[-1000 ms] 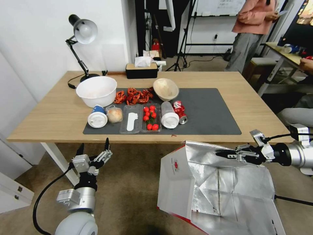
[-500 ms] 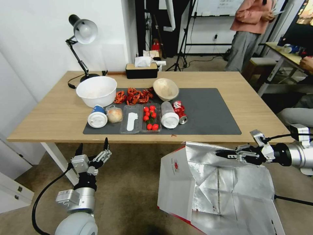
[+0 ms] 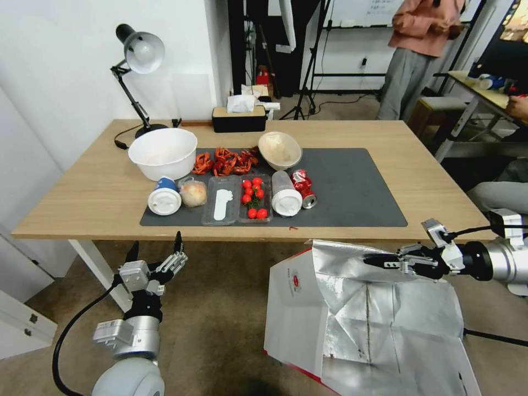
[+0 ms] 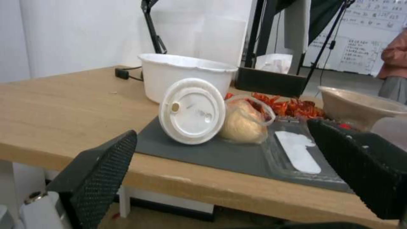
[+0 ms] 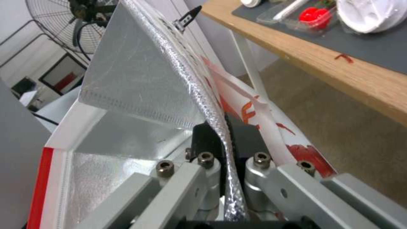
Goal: Pick up the food delivery bag from the floor and place it on the table.
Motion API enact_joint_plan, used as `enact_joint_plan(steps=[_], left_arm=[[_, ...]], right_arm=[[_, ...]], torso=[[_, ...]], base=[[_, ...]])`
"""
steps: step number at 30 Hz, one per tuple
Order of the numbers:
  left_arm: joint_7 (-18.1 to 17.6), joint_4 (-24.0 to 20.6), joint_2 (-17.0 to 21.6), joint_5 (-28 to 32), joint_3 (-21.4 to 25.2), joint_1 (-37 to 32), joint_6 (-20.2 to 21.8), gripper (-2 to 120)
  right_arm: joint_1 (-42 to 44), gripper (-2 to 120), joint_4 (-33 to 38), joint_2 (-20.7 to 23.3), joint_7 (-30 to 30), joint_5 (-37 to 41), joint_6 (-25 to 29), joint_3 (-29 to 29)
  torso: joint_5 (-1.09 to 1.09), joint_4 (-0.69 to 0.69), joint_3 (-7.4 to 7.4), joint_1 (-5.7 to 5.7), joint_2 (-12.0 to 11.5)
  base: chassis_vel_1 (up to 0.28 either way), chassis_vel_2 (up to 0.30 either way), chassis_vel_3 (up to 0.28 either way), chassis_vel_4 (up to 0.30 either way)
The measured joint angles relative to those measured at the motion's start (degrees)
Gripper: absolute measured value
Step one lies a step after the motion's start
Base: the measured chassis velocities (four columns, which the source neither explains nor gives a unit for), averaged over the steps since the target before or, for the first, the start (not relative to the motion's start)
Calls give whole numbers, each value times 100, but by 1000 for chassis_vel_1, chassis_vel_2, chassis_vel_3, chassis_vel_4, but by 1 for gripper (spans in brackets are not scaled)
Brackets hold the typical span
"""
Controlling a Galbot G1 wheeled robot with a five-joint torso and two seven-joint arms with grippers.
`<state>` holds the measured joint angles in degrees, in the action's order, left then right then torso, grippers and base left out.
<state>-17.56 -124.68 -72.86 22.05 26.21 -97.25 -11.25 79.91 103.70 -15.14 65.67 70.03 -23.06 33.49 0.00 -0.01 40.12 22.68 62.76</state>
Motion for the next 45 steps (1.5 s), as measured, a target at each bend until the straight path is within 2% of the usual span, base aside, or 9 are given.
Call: enact_joint_plan(steps=[9,12,21,24,29,31,40,44,45], left_arm=[[-19,-8,5,6,23,1,-9,100],[-35,-6,9,6,35,18,-12,100],[-50,18,-11,2,37,43,-20,100],[-54,25,-21,-10,33,43,-34,100],[-60,6,-24,-34,33,31,-34,100],[-73,-5,-44,-64,28,34,-34,100],[-78,-38,-24,-85,49,-19,-21,100],[-94,-30,-23,-107,47,-34,-9,100],[-94,-30,-23,-107,47,-34,-9,100]], right_arm=[[-9,0,69,234,39,562,-104,102],[-6,0,91,449,70,1187,-193,228],[-68,0,262,790,-295,2211,-218,556],[-409,0,364,878,-744,3069,-154,548],[-651,0,423,891,-1141,3695,-61,516],[-774,0,523,792,-1531,4075,73,486],[-1285,0,673,398,-2635,4828,607,389],[-1746,0,708,209,-3629,5197,1100,262],[-1746,0,708,209,-3629,5197,1100,262]], torso=[[0,0,-4,-2,-7],[0,0,-6,-5,-10],[0,0,-8,-6,-14],[-1,1,-9,-6,-15],[-1,0,-10,-7,-16],[0,0,-10,-7,-17],[1,0,-11,-8,-18],[0,0,-11,-8,-19],[0,0,-11,-8,-19]], base=[[0,0,0,0],[0,0,0,0],[0,0,0,0],[0,0,0,0],[0,0,0,0],[0,0,0,0],[0,0,0,0],[0,0,0,0],[0,0,0,0]])
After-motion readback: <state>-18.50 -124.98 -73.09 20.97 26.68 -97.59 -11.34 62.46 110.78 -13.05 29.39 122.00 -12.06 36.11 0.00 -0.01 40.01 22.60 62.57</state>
